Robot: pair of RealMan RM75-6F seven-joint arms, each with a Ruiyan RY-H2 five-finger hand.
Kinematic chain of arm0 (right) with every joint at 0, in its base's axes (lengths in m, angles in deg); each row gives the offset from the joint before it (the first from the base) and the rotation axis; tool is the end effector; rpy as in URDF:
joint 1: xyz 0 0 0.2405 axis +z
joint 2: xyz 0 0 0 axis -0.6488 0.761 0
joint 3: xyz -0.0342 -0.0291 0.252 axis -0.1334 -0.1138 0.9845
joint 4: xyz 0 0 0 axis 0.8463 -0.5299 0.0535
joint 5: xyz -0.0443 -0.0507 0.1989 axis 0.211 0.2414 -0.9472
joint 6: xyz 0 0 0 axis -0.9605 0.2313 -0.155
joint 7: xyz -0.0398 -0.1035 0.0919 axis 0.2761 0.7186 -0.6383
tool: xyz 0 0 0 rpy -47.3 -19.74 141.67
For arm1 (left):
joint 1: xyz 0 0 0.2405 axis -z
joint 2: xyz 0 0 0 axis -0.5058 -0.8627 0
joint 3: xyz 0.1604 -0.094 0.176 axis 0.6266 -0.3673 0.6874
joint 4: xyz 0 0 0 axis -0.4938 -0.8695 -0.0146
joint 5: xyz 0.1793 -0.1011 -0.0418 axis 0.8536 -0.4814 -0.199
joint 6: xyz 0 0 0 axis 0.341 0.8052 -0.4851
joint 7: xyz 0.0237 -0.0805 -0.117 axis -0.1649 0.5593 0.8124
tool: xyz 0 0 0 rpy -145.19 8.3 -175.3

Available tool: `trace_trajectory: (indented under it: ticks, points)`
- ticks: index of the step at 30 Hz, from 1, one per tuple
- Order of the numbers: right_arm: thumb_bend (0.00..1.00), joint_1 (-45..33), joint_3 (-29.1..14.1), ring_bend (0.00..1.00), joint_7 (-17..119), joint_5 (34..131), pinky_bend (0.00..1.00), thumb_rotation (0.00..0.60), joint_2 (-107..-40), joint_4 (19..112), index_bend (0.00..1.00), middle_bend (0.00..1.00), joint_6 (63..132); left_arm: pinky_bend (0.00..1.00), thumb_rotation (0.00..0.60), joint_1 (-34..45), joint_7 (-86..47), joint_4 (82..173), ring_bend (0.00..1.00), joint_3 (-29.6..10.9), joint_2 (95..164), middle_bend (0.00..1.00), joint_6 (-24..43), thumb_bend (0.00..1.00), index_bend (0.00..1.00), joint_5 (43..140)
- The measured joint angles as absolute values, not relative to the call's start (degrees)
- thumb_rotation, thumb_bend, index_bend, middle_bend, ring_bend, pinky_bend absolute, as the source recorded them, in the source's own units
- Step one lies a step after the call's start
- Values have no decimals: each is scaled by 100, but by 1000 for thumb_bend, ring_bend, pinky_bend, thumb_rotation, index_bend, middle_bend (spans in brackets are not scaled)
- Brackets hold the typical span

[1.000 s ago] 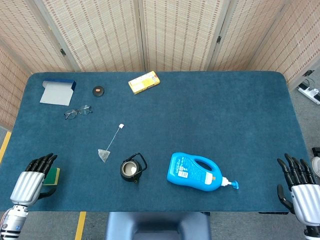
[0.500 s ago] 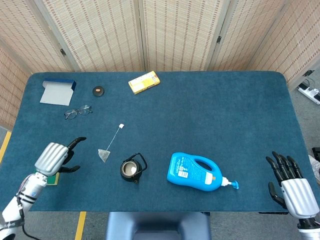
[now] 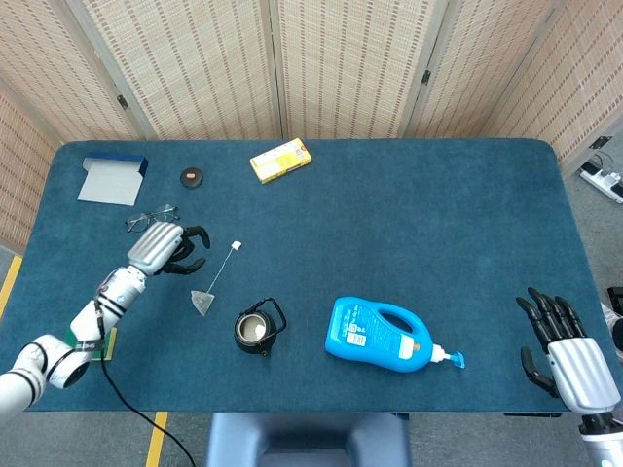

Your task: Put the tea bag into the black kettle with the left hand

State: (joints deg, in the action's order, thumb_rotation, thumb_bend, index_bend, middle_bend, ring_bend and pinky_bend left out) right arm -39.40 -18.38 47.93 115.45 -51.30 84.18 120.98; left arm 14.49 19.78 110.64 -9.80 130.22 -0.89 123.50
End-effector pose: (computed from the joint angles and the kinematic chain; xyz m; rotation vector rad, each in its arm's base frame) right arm -0.3022 -0.1463 0.1605 1.4938 -0.9266 0.9683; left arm -0.2036 0.4179 0.0618 -1.8442 -1.0903 -1.2200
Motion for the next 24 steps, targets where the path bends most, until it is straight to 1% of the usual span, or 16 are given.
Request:
trace_trajectory:
  ticks: [7, 12, 18, 24]
  points:
    - [581, -3721, -1675, 0, 4576, 11160, 0, 600, -5056, 8354, 0, 0, 11764, 1000, 600, 2025, 2651, 10281, 1000, -825, 13415, 1000, -706, 406, 487, 12350]
    - [580, -3680, -1645, 0, 4580, 11091, 0, 600, -5047, 8356, 0, 0, 11725, 1000, 600, 2339, 3004, 9723, 1000, -610, 13745, 1000, -1064, 406, 471, 12385]
    - [581, -3672, -1645, 0, 4563, 11012, 0, 600, -5025, 8371, 0, 0, 11701, 1000, 600, 2589, 3370, 9165, 1000, -349, 14082, 1000, -1318, 406, 449, 12445]
    - [581, -3663, -1636, 0, 4564, 10946, 0, 600, -5024, 8370, 0, 0, 11680, 1000, 600, 2685, 3778, 8649, 1000, -203, 14387, 1000, -1319, 406, 452, 12451]
